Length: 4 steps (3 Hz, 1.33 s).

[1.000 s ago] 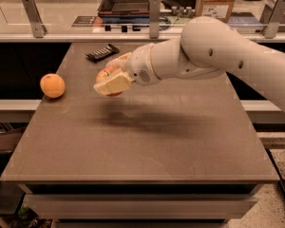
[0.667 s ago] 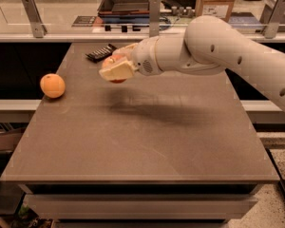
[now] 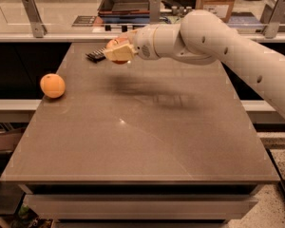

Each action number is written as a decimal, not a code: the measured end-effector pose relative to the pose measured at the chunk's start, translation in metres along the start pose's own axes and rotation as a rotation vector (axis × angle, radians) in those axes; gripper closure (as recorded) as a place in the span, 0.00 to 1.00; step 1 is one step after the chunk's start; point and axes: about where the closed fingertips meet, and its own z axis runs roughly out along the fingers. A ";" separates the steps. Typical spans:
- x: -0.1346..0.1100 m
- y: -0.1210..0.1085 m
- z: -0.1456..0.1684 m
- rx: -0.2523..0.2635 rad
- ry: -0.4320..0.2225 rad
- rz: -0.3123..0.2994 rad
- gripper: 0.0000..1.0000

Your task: Move apple near rxbar chocolate

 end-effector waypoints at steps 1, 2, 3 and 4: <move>-0.002 -0.024 0.022 0.032 0.036 -0.005 1.00; 0.008 -0.037 0.049 0.036 0.058 0.013 1.00; 0.024 -0.039 0.066 0.040 0.057 0.040 1.00; 0.042 -0.035 0.079 0.047 0.045 0.071 1.00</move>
Offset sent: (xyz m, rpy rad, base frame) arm 0.0853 0.0286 -0.0345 -0.0556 0.0531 -0.0670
